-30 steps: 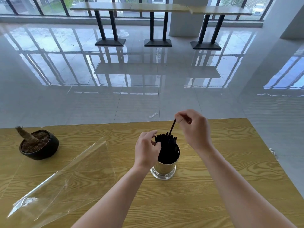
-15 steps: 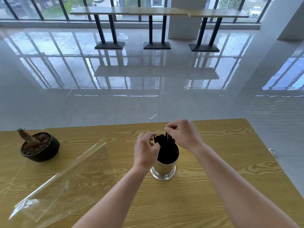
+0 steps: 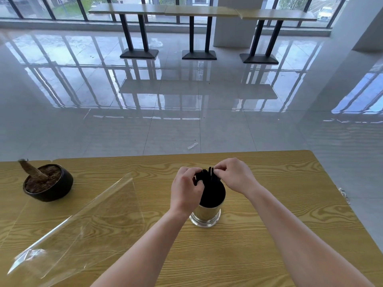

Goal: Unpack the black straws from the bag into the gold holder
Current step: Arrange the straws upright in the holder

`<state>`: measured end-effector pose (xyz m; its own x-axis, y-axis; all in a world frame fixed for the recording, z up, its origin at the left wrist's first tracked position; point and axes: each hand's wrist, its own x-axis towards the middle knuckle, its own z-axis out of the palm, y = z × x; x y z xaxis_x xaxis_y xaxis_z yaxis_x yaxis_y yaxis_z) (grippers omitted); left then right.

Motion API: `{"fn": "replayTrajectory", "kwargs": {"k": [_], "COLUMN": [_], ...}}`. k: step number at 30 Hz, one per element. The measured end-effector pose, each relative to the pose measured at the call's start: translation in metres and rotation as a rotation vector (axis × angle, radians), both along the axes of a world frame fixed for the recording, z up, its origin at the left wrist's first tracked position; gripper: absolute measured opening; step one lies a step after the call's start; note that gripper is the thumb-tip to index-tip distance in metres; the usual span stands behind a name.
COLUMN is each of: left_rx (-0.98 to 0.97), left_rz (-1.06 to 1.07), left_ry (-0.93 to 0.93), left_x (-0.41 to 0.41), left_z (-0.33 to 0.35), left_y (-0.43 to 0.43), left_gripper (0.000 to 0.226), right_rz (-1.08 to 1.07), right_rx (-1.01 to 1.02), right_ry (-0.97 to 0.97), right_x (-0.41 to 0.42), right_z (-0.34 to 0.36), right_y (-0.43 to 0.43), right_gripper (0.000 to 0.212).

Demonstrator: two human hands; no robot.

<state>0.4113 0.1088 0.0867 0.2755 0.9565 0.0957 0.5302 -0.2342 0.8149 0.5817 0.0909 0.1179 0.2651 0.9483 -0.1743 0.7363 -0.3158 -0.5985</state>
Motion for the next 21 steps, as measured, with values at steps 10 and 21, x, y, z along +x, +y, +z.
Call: {"fn": "replayTrajectory", "kwargs": {"k": [10, 21], "left_rx": [-0.034, -0.045], "left_rz": [0.005, 0.002], "left_ry": [-0.002, 0.008], "left_x": [-0.0023, -0.0011], "left_z": [0.0035, 0.0054], "left_y": [0.0023, 0.0028], "left_gripper": [0.032, 0.033], "right_rz": [-0.023, 0.071], "right_rx": [0.054, 0.160], "right_ry": [0.001, -0.097], "right_x": [-0.0014, -0.0083], "right_z": [-0.0032, 0.0032], "right_y": [0.0047, 0.0077], "right_gripper": [0.006, 0.016]}}
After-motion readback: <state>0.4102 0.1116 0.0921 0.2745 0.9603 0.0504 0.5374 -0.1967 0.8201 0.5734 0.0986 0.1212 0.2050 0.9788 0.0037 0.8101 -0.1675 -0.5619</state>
